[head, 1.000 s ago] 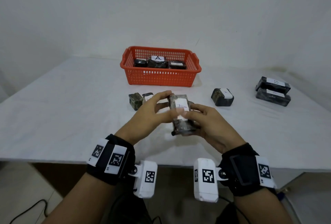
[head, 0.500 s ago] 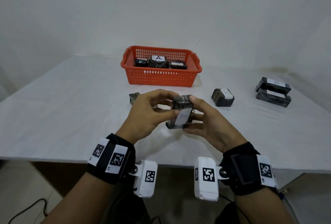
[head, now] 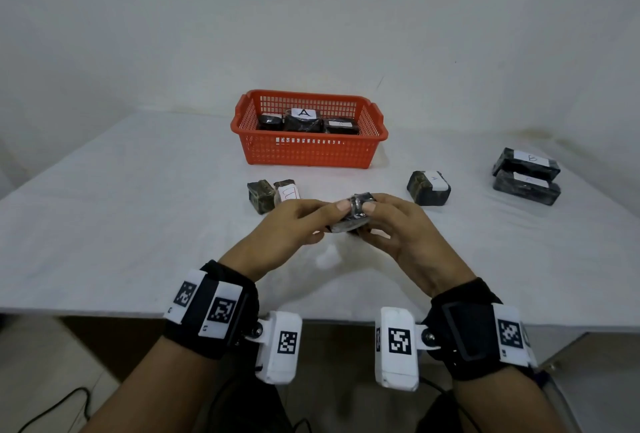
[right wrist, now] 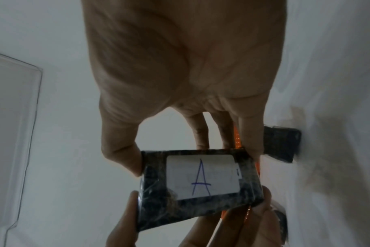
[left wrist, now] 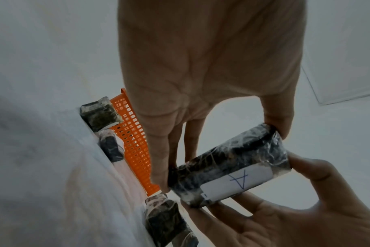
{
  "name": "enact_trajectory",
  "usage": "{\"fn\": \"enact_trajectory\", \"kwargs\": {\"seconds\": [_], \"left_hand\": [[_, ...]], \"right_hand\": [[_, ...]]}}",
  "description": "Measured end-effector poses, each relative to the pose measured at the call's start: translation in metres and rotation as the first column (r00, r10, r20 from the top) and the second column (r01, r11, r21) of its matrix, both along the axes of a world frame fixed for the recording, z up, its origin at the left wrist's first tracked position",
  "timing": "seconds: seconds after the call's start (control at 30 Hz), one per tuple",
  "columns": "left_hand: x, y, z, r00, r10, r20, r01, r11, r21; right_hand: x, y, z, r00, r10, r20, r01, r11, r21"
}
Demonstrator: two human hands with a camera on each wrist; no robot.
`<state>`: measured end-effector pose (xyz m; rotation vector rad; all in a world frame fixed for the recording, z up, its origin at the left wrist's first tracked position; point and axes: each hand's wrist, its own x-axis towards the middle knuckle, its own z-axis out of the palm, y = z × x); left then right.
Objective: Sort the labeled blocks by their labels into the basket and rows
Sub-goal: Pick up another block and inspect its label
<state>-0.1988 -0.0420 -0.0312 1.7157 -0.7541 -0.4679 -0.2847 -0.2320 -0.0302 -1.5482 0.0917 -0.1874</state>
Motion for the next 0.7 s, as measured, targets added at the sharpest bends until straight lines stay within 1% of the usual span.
{"fn": "enact_trajectory", "kwargs": {"seconds": [0.13,0.23,0.3,0.4,0.43,0.5,0.57,0.7], "left_hand": [[0.0014,-0.0005,0.0016,0.999,0.053,-0.012,-0.053,0.998,-0.038],[0.003,0.0,0.0013,0.997,0.067,0.032,-0.067,0.998,-0.012],[0.0019,0.001,0.0014,0.998,0.044,0.041,-0.044,0.999,-0.004],[-0.0016,0.0028,0.0027,1.0,-0.019,0.01,0.019,1.0,-0.006],[-0.0027,0.0032,0.0036,1.0,-0.022,0.001,0.022,1.0,-0.01],[-0.0021,0.0023,0.0045,1.0,0.02,0.007,-0.019,1.0,-0.014],[-0.001,0.0007,0.0059,0.998,0.053,0.013,-0.053,0.998,-0.024],[-0.0019,0.003,0.0055,1.0,-0.009,-0.03,0.008,0.999,-0.035]], "right_hand": [[-0.0021,0.0006,0.0007,0.998,0.056,-0.012,-0.056,0.998,0.007],[-0.0035,0.0003,0.0021,0.998,0.059,-0.03,-0.059,0.998,0.001],[-0.0038,-0.0003,0.003,0.999,0.027,-0.024,-0.026,1.0,0.011],[-0.0039,-0.0019,0.004,1.0,-0.011,-0.002,0.011,1.0,0.02],[-0.0038,-0.0025,0.0036,1.0,-0.006,-0.002,0.006,1.0,0.031],[-0.004,-0.0017,0.0034,1.0,0.018,-0.018,-0.017,0.998,0.06],[-0.004,0.0007,0.0024,0.999,0.027,-0.021,-0.026,0.998,0.057],[-0.0036,0.0006,0.0021,1.0,-0.006,0.014,0.005,1.0,0.03]]}}
